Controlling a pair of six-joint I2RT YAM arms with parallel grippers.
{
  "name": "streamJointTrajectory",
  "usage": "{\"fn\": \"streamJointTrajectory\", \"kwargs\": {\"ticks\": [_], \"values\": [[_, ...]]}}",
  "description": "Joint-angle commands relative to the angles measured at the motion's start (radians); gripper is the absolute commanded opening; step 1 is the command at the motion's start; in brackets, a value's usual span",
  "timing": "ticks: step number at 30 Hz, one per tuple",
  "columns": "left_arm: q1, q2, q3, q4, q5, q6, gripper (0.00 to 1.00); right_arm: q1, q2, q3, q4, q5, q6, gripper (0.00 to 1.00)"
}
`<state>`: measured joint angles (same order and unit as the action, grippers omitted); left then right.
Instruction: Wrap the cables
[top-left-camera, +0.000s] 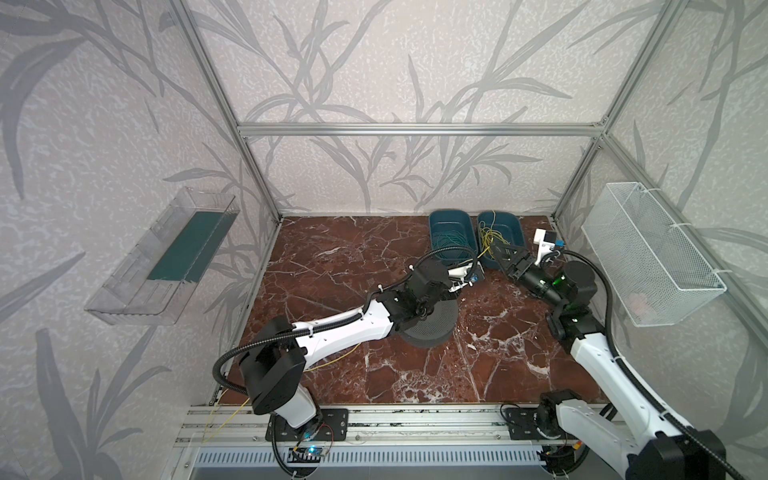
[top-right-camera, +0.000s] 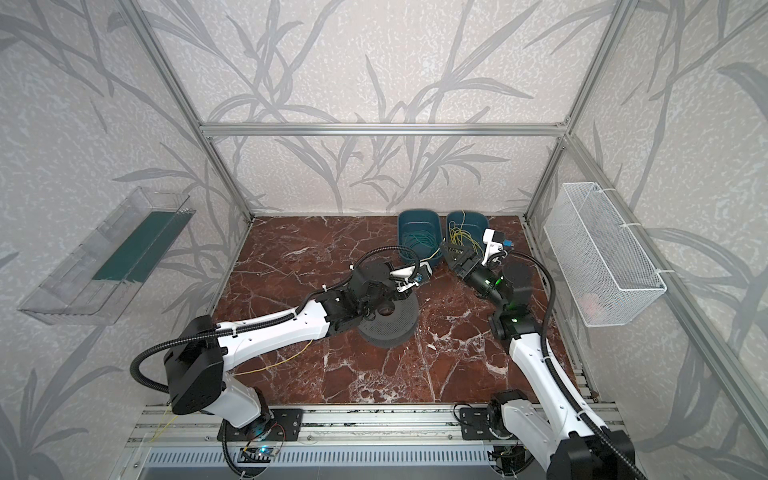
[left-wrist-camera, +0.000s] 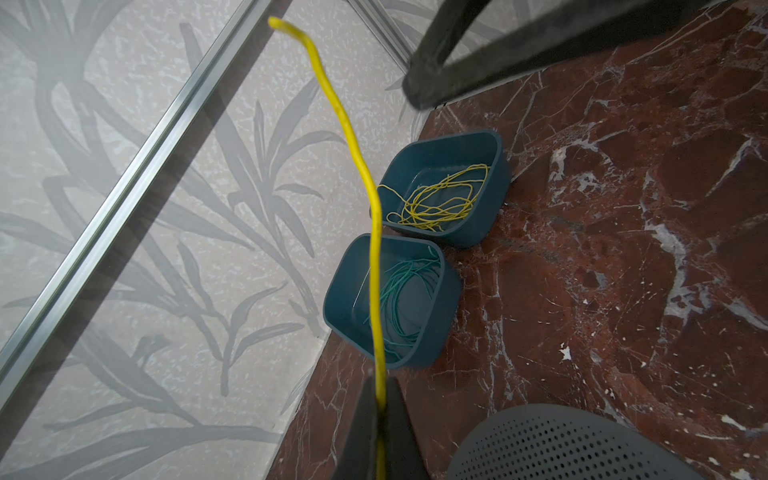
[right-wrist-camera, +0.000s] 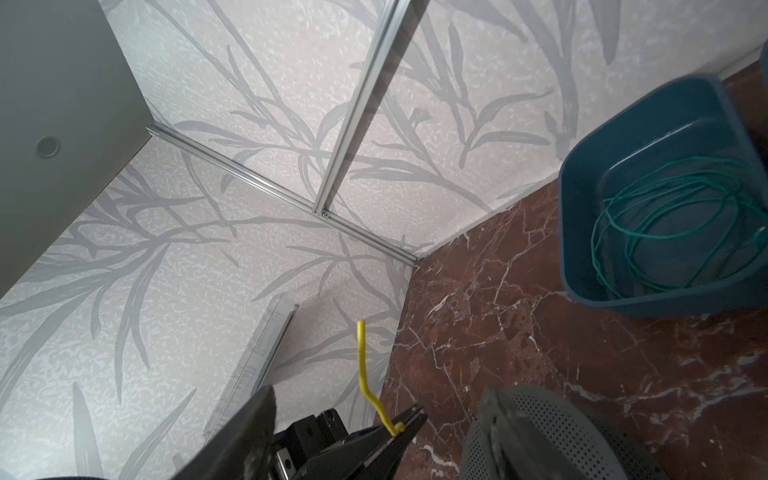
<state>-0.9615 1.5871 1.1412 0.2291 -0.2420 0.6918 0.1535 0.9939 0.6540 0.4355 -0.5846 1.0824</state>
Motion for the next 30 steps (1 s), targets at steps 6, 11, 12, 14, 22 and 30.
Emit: {"fn": "streamJointTrajectory", "kwargs": {"ticks": [6, 11, 12, 14, 22, 30], "values": [[-0.014, -0.023, 0.04, -0.029, 0.037, -0.016, 0.0, 0.079, 0.083, 0.077, -0.042, 0.064, -0.083, 0.35], [-0.021, -0.028, 0.04, -0.036, 0.061, -0.018, 0.0, 0.081, 0.086, 0.126, -0.124, 0.125, -0.146, 0.04], [-0.022, -0.028, 0.038, -0.035, 0.064, -0.018, 0.0, 0.081, 0.084, 0.128, -0.129, 0.142, -0.155, 0.0], [-0.023, -0.03, 0.036, -0.034, 0.064, -0.014, 0.0, 0.081, 0.076, 0.135, -0.144, 0.165, -0.172, 0.0], [-0.025, -0.04, 0.039, -0.057, 0.065, -0.035, 0.46, 0.068, 0.055, 0.168, -0.202, 0.221, -0.207, 0.0], [-0.025, -0.288, -0.023, -0.242, 0.126, -0.231, 0.99, -0.015, 0.071, 0.251, -0.265, 0.181, -0.241, 0.0]]}}
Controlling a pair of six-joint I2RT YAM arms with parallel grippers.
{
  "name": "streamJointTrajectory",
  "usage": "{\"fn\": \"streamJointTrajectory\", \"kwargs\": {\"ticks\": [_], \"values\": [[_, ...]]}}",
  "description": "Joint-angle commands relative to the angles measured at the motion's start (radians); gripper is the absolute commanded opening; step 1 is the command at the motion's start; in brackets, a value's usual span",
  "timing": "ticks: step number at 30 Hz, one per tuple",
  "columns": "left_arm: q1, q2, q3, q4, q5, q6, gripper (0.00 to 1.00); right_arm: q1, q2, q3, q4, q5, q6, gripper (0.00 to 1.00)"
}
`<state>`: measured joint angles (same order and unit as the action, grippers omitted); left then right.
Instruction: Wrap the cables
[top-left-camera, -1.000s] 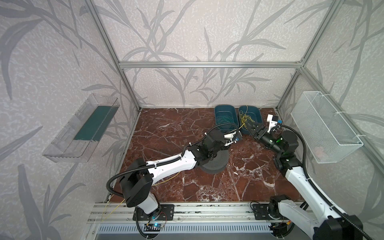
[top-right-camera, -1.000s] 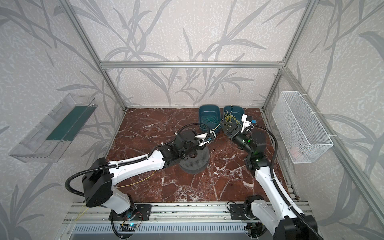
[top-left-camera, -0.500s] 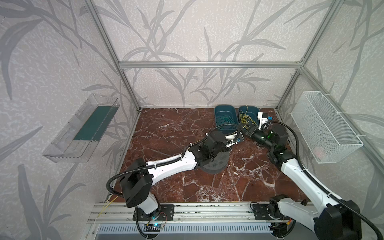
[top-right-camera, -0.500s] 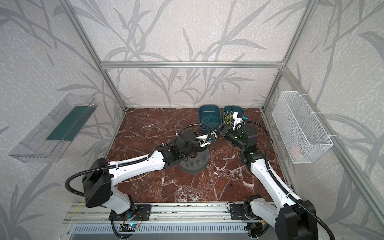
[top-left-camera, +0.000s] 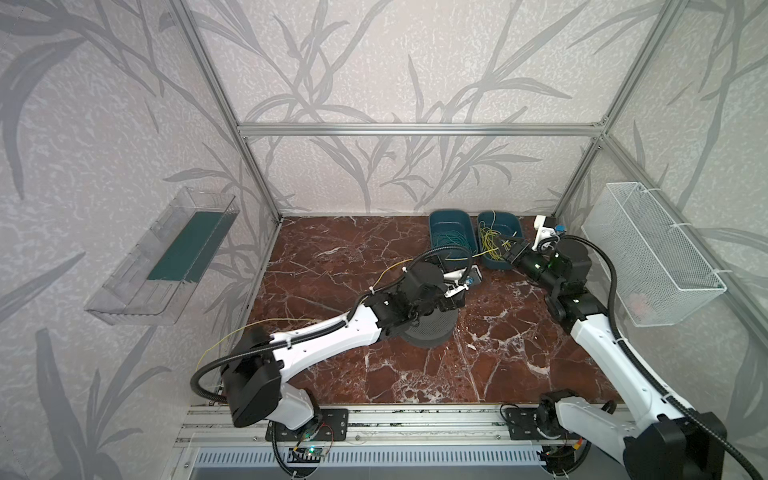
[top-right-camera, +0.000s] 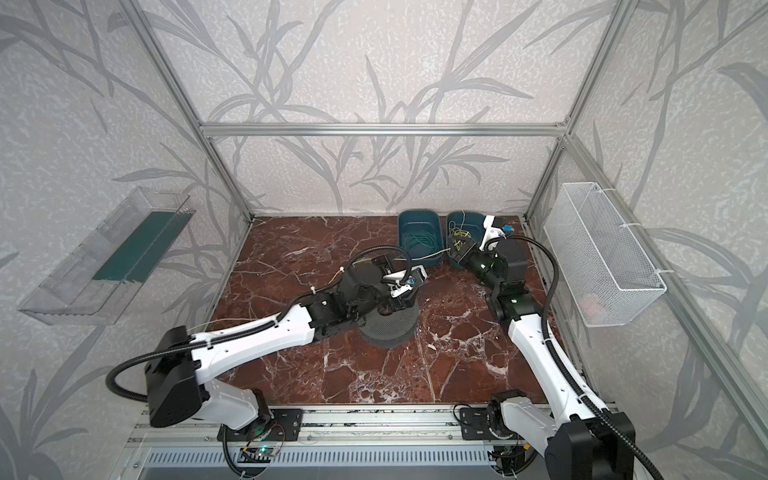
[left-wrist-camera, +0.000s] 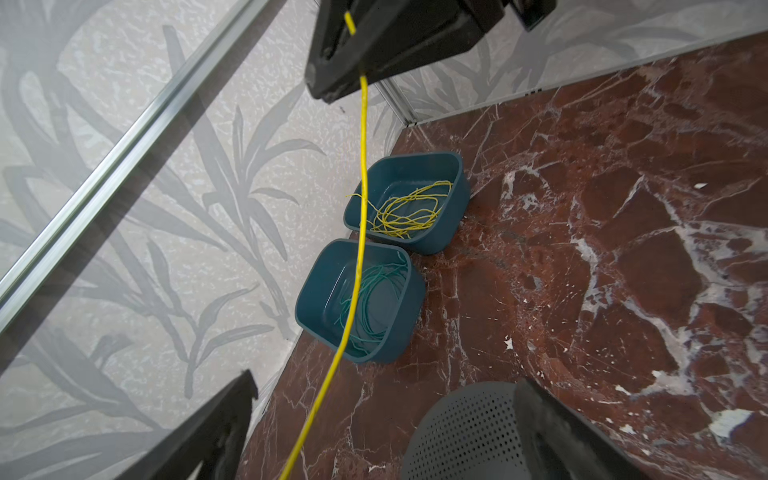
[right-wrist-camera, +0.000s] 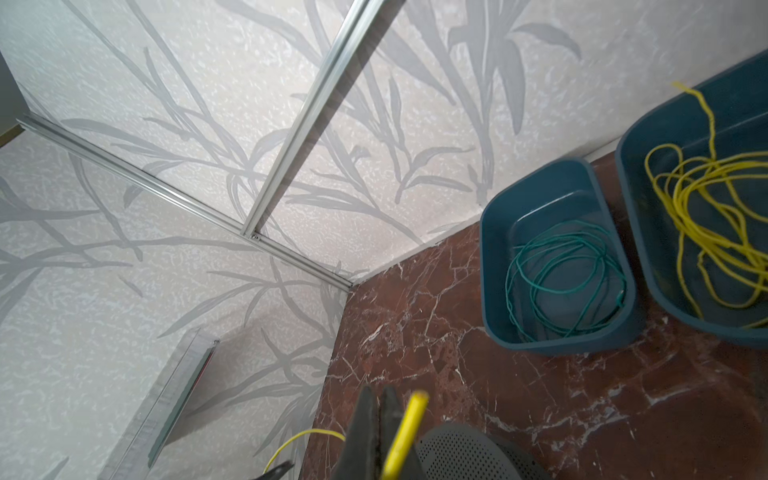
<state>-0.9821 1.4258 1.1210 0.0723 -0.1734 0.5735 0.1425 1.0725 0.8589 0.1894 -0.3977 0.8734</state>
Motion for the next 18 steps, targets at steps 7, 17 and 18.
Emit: {"fn": "streamJointTrajectory", "kwargs": {"ticks": [7, 17, 18], "values": [[-0.003, -0.35, 0.002, -0.355, -0.024, -0.225, 0.99, -0.034, 0.011, 0.071, -0.019, -0.001, -0.031, 0.0], [0.201, -0.427, -0.146, -0.549, -0.167, -0.401, 0.99, -0.044, -0.016, 0.09, -0.04, -0.012, -0.035, 0.0], [0.205, -0.432, -0.151, -0.567, -0.142, -0.411, 0.99, -0.046, -0.02, 0.092, -0.043, -0.013, -0.036, 0.0]]}}
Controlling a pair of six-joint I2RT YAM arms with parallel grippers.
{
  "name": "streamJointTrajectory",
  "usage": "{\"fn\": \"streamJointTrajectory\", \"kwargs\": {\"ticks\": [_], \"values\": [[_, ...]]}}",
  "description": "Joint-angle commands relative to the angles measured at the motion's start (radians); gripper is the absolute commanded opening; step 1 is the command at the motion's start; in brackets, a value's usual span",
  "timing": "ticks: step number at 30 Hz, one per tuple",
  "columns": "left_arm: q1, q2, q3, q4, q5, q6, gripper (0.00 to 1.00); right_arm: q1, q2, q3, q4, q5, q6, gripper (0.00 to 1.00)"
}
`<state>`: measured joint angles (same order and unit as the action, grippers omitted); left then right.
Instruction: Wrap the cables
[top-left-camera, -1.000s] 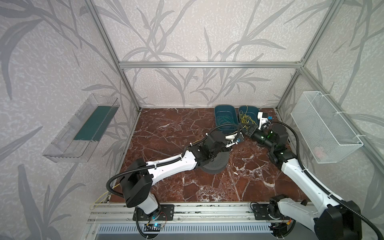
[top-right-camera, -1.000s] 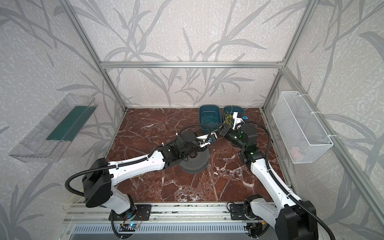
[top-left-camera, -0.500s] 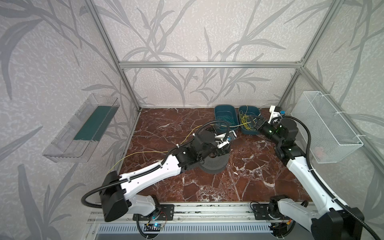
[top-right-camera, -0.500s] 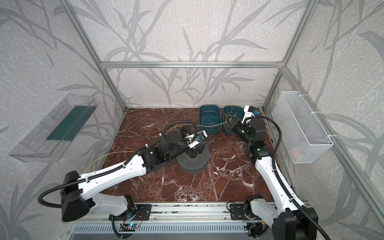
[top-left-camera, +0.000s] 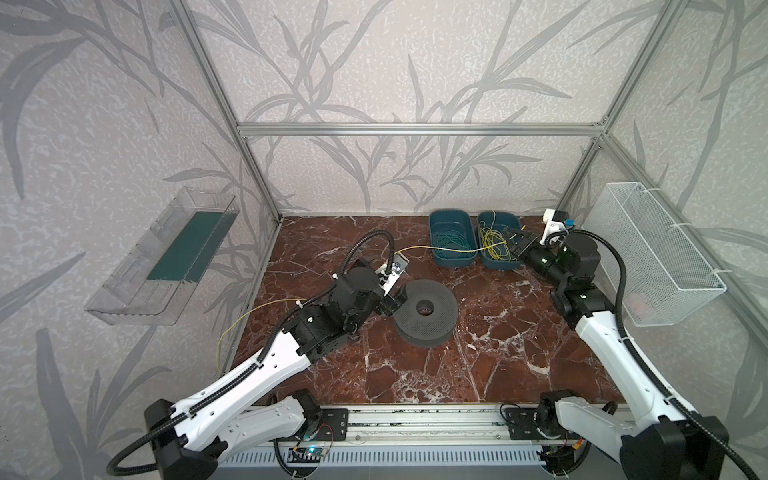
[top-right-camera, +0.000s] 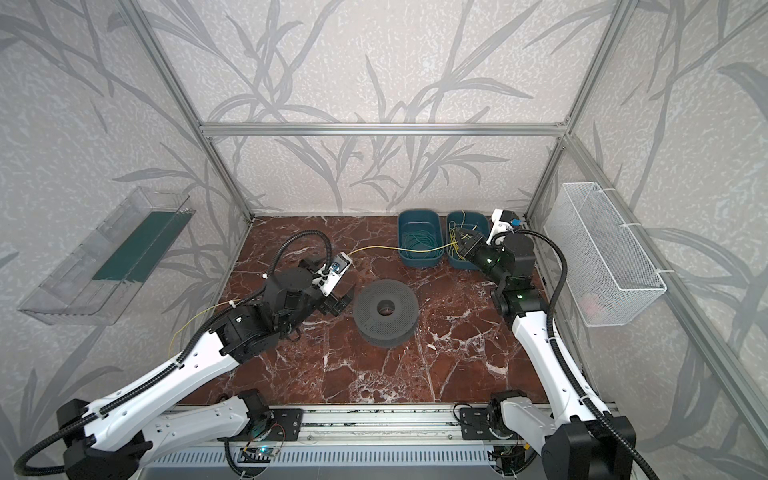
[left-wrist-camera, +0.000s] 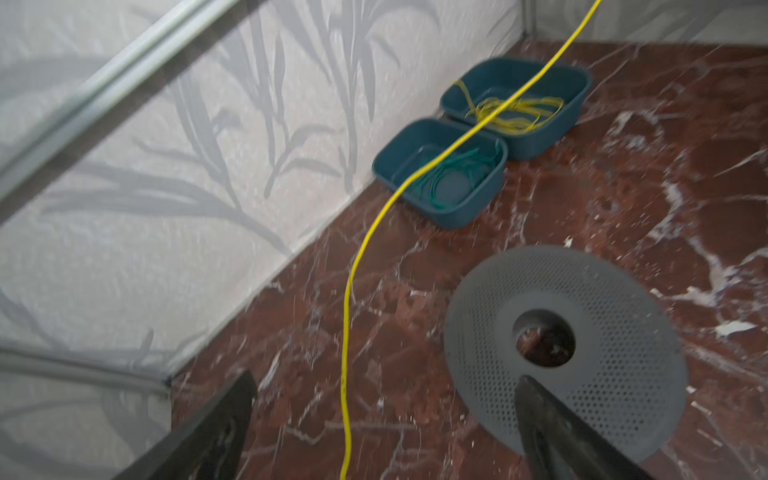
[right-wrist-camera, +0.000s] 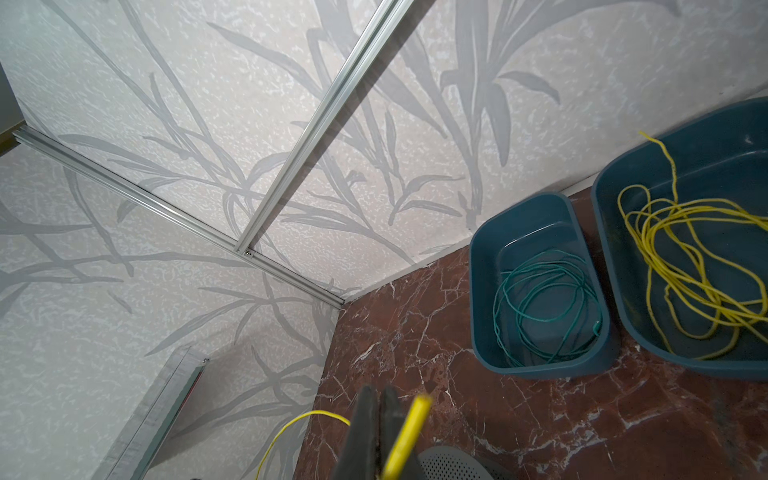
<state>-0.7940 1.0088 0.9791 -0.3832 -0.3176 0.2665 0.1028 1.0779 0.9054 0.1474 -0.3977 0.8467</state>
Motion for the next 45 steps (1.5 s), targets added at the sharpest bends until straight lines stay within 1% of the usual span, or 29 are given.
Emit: {"fn": "streamJointTrajectory", "kwargs": {"ticks": [1, 3, 4, 5, 7, 9, 12, 13, 15, 16, 18, 19, 22, 24, 27, 31, 35, 36, 38, 39, 40, 42, 45], "values": [[0.021, -0.02, -0.013, -0.122, 0.013, -0.107, 0.99, -0.006, -0.028, 0.048, -0.004, -0.013, -0.01, 0.0], [0.027, -0.017, -0.023, -0.126, -0.047, -0.103, 0.98, -0.008, -0.033, 0.053, -0.008, -0.019, -0.012, 0.0], [0.036, -0.011, -0.022, -0.13, -0.083, -0.101, 0.95, -0.007, -0.036, 0.053, -0.009, -0.02, -0.014, 0.0], [0.05, -0.009, -0.015, -0.138, -0.093, -0.104, 0.92, -0.008, -0.038, 0.051, -0.01, -0.021, -0.012, 0.0], [0.082, -0.015, -0.016, -0.144, -0.052, -0.111, 0.89, -0.008, -0.042, 0.043, -0.003, -0.023, -0.008, 0.0], [0.117, 0.0, -0.014, -0.175, -0.024, -0.113, 0.8, -0.011, -0.046, 0.036, 0.001, -0.025, -0.002, 0.0], [0.156, 0.035, -0.013, -0.228, -0.011, -0.127, 0.61, -0.021, -0.049, 0.034, 0.008, -0.035, 0.003, 0.0], [0.164, 0.036, -0.019, -0.233, 0.001, -0.13, 0.58, -0.026, -0.049, 0.036, 0.01, -0.04, 0.006, 0.0], [0.177, 0.024, -0.045, -0.218, 0.027, -0.124, 0.57, -0.039, -0.05, 0.037, 0.019, -0.048, 0.019, 0.0], [0.181, 0.017, -0.053, -0.212, 0.04, -0.121, 0.53, -0.044, -0.05, 0.036, 0.024, -0.052, 0.021, 0.0], [0.182, 0.003, -0.067, -0.194, 0.023, -0.109, 0.35, -0.057, -0.049, 0.039, 0.026, -0.058, 0.031, 0.0], [0.182, -0.005, -0.071, -0.187, 0.02, -0.101, 0.29, -0.063, -0.049, 0.039, 0.03, -0.061, 0.033, 0.0], [0.182, -0.025, -0.078, -0.181, 0.051, -0.073, 0.23, -0.09, -0.043, 0.033, 0.052, -0.076, 0.061, 0.0], [0.183, -0.025, -0.081, -0.177, 0.055, -0.054, 0.13, -0.105, -0.037, 0.024, 0.077, -0.089, 0.087, 0.0], [0.183, -0.014, -0.077, -0.174, 0.056, -0.026, 0.0, -0.119, -0.037, 0.024, 0.081, -0.096, 0.094, 0.0], [0.182, 0.011, -0.044, -0.146, 0.076, 0.003, 0.0, -0.141, -0.041, 0.026, 0.068, -0.099, 0.093, 0.0], [0.18, 0.085, 0.043, -0.112, 0.099, 0.015, 0.0, -0.176, -0.038, 0.031, 0.019, -0.095, 0.093, 0.01], [0.18, 0.112, 0.074, -0.102, 0.11, 0.023, 0.0, -0.185, -0.035, 0.037, -0.002, -0.093, 0.088, 0.1], [0.175, 0.17, 0.143, -0.076, 0.114, 0.02, 0.0, -0.198, -0.027, 0.05, -0.022, -0.111, 0.066, 0.38], [0.174, 0.207, 0.183, -0.061, 0.126, 0.01, 0.0, -0.205, -0.027, 0.056, -0.042, -0.116, 0.051, 0.47], [0.172, 0.251, 0.232, -0.052, 0.129, -0.008, 0.0, -0.208, -0.033, 0.061, -0.065, -0.113, 0.036, 0.53], [0.164, 0.335, 0.328, -0.054, 0.134, -0.033, 0.0, -0.208, -0.056, 0.07, -0.106, -0.116, 0.001, 0.63], [0.151, 0.441, 0.441, -0.018, 0.146, -0.075, 0.0, -0.209, -0.121, 0.078, -0.186, -0.121, -0.065, 0.7]]}}
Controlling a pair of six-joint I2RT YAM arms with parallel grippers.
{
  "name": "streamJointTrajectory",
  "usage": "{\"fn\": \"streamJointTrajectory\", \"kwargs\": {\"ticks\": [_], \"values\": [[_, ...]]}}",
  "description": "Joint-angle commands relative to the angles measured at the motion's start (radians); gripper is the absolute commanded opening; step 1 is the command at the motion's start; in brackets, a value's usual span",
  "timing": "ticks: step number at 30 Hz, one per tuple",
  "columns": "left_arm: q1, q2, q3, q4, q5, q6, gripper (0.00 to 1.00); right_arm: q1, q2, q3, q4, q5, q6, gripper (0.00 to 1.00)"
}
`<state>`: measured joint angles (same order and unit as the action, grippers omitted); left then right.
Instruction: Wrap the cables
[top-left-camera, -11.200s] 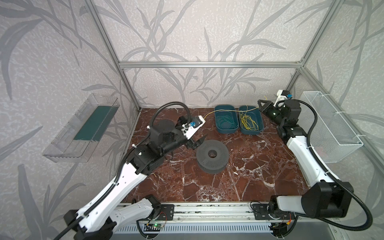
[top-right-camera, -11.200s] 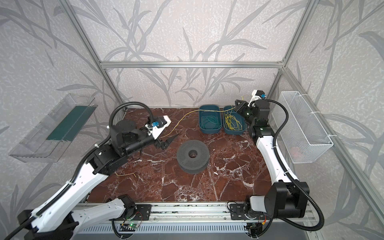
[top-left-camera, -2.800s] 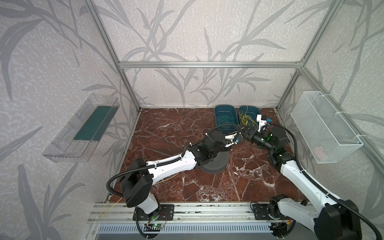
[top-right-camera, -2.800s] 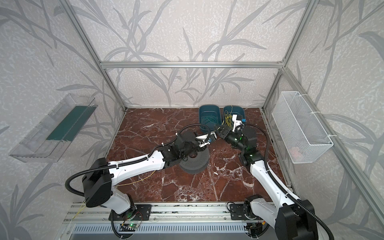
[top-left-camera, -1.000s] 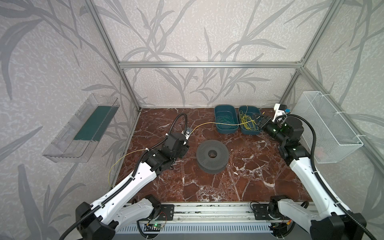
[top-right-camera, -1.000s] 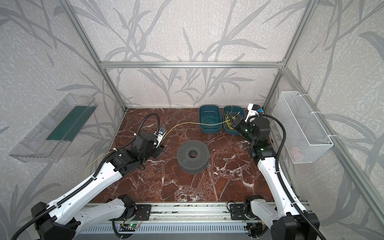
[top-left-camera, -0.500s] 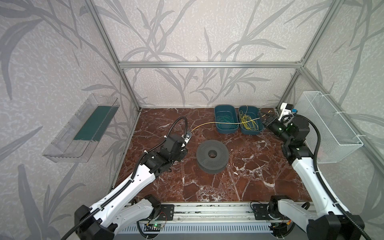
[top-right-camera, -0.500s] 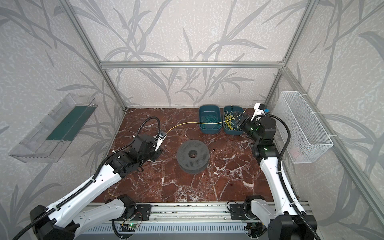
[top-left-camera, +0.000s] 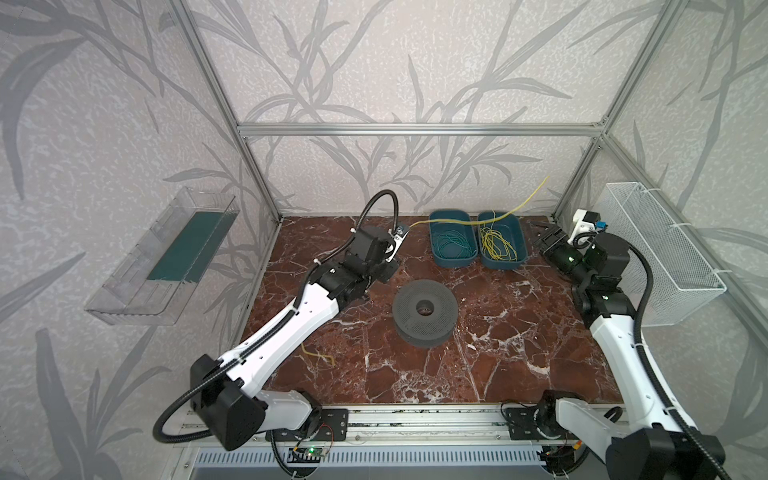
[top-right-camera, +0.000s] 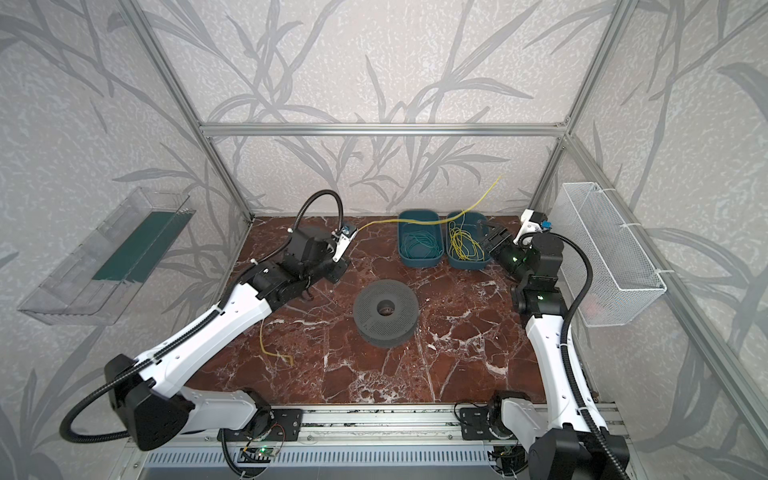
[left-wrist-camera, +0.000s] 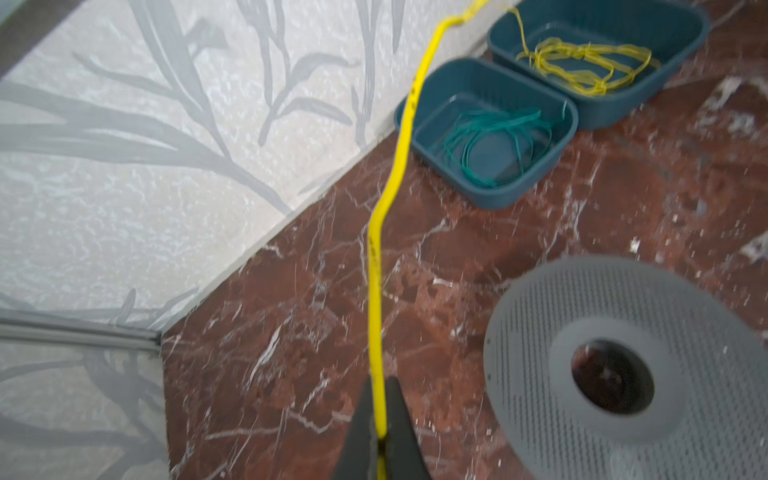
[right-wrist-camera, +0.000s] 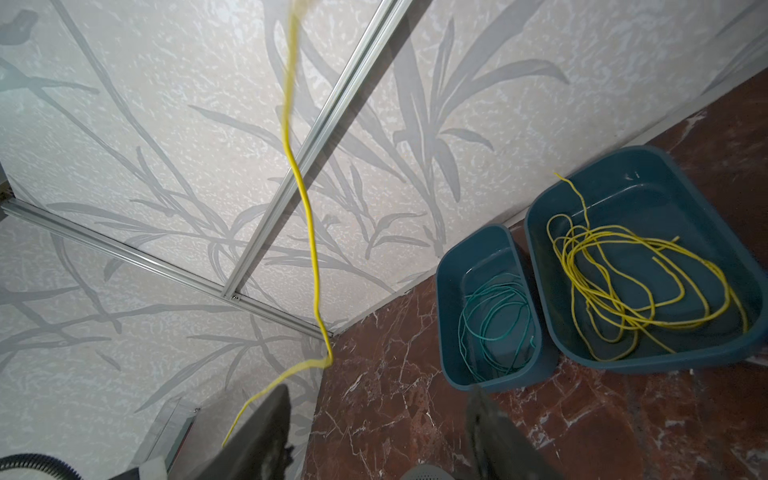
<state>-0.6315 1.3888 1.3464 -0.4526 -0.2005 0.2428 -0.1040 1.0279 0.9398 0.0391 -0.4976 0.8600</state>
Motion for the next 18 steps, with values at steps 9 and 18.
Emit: {"fn": "streamJointTrajectory", "kwargs": {"ticks": [9, 18], "values": [[-0.037, 0.266, 0.334, 0.096, -0.03, -0.075, 0.0, -0.002, -0.179, 0.045, -0.219, -0.065, -0.255, 0.8], [-0.054, 0.341, 0.551, -0.004, 0.121, -0.158, 0.0, 0.419, -0.083, -0.218, 0.258, -0.023, -0.452, 0.74]]}}
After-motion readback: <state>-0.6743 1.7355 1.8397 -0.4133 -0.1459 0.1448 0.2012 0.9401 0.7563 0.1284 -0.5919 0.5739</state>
